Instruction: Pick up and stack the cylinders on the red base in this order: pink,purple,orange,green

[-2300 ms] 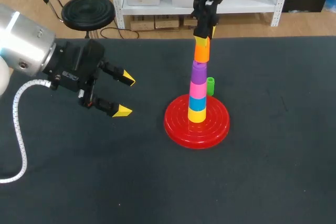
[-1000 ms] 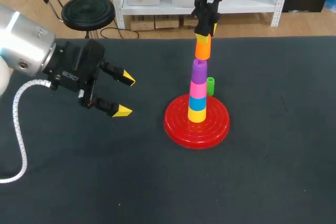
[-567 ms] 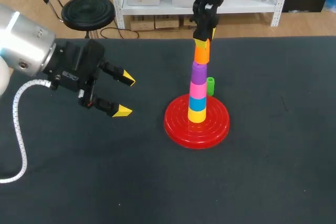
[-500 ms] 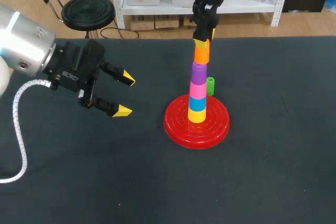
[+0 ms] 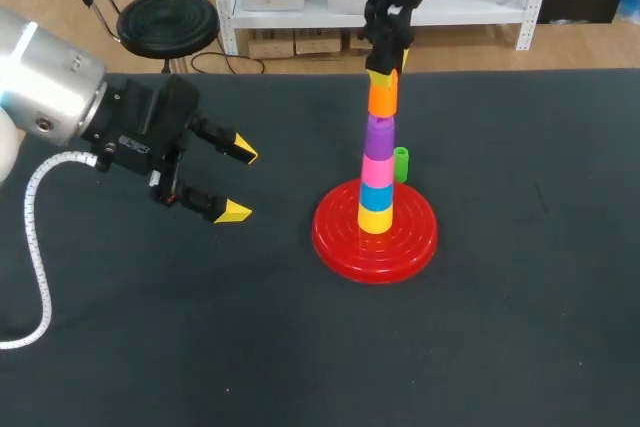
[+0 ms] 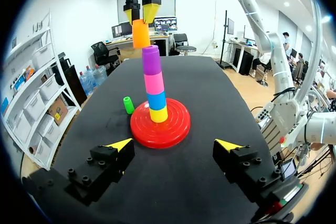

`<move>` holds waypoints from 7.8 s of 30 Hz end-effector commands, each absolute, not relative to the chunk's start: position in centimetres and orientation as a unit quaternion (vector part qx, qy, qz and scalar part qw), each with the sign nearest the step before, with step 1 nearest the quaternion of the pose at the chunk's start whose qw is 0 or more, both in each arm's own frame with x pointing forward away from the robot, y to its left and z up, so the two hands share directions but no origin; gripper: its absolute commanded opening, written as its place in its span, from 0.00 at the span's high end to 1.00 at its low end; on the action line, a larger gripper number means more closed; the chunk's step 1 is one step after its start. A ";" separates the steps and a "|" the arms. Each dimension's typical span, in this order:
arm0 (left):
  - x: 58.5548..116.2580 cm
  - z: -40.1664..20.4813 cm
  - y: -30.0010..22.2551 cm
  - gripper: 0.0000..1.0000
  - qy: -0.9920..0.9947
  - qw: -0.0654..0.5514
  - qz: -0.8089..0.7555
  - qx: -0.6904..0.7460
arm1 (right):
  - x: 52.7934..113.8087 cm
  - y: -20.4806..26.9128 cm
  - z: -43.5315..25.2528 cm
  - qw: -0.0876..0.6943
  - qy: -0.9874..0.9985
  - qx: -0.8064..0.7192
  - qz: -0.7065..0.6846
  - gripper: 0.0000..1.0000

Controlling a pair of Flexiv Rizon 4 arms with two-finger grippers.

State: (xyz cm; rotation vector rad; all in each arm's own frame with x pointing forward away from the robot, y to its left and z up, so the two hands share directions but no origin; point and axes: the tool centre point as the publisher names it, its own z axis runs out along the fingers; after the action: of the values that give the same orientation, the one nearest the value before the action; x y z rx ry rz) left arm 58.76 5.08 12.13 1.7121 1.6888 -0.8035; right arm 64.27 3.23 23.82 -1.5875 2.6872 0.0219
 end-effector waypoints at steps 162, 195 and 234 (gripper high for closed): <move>58.7 12.0 5.1 0.00 0.635 0.300 -0.302 0.644 | 74.5 -3.7 19.2 0.054 0.921 -0.384 0.050 0.00; 58.7 12.0 5.1 0.00 0.635 0.300 -0.302 0.644 | 76.0 -2.6 8.3 0.004 0.913 -0.408 0.033 0.00; 58.7 12.0 5.1 0.00 0.635 0.300 -0.302 0.644 | 72.9 -0.6 3.0 -0.035 0.894 -0.446 0.042 0.00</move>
State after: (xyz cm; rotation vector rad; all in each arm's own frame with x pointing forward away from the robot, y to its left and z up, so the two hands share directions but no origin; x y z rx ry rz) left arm 58.76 5.08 12.13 1.7120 1.6888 -0.8035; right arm 73.04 -0.63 3.14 -1.4313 2.8738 0.1380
